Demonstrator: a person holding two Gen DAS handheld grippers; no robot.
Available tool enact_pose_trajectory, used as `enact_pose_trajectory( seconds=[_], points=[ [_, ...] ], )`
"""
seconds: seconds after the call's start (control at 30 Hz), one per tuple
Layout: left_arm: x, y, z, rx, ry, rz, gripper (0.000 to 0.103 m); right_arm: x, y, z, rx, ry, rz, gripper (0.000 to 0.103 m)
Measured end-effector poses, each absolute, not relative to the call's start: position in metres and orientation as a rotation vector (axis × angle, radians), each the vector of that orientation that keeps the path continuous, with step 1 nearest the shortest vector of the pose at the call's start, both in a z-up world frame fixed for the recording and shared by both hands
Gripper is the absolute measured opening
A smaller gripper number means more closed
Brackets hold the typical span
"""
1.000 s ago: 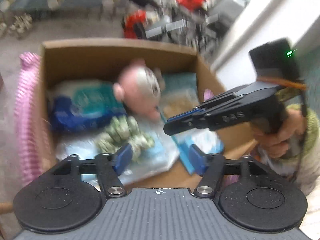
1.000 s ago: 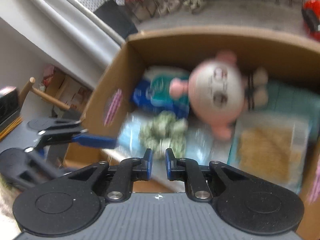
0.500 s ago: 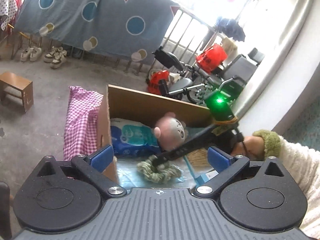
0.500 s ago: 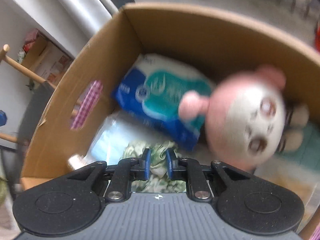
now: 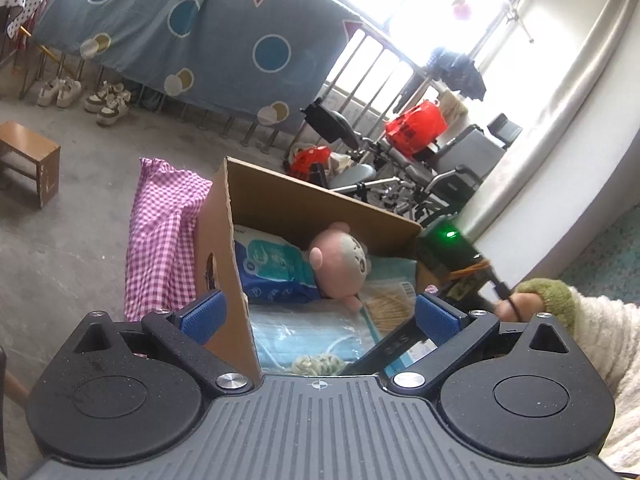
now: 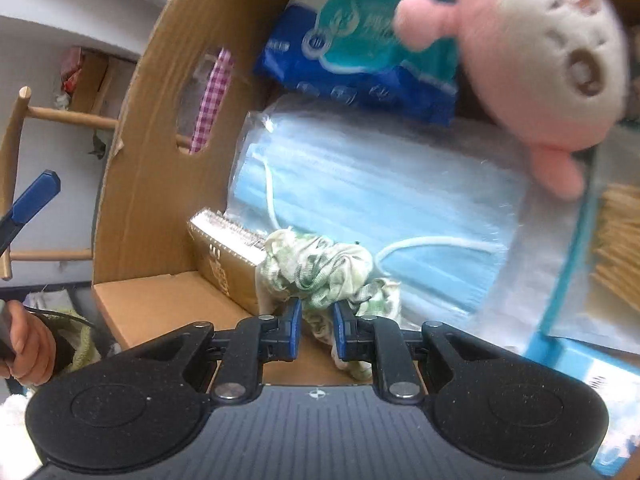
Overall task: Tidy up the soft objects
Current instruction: 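Withdraw the right gripper out of the box toward the table, then close the right gripper on the beige round powder puff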
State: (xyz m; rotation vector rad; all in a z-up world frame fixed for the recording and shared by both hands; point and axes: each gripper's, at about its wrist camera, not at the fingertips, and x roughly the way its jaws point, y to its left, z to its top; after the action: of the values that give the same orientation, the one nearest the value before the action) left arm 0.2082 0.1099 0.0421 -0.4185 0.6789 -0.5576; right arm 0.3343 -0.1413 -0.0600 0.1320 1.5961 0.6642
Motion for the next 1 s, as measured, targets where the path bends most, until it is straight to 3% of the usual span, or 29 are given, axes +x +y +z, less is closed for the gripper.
enact_pose_trajectory(
  seconds=[0.23, 0.3, 0.37, 0.73, 1.0],
  points=[
    [0.196, 0.113, 0.044, -0.43, 0.663, -0.534, 0.101, 0.331, -0.143, -0.049, 0.174, 1.535, 0.657, 0.024],
    [0.191, 0.113, 0.046, -0.434, 0.659, -0.538, 0.101, 0.324, -0.155, -0.033, 0.202, 1.471, 0.644, 0.048],
    [0.186, 0.111, 0.049, -0.43, 0.654, -0.546, 0.102, 0.314, -0.168, -0.014, 0.237, 1.386, 0.647, 0.058],
    [0.15, 0.082, 0.065, -0.382, 0.661, -0.592, 0.102, 0.214, -0.272, 0.068, 0.528, 0.983, 0.659, 0.059],
    [0.125, -0.004, 0.046, -0.228, 0.771, -0.791, 0.102, 0.1, -0.356, 0.047, 0.612, 0.797, 0.412, 0.062]
  ],
)
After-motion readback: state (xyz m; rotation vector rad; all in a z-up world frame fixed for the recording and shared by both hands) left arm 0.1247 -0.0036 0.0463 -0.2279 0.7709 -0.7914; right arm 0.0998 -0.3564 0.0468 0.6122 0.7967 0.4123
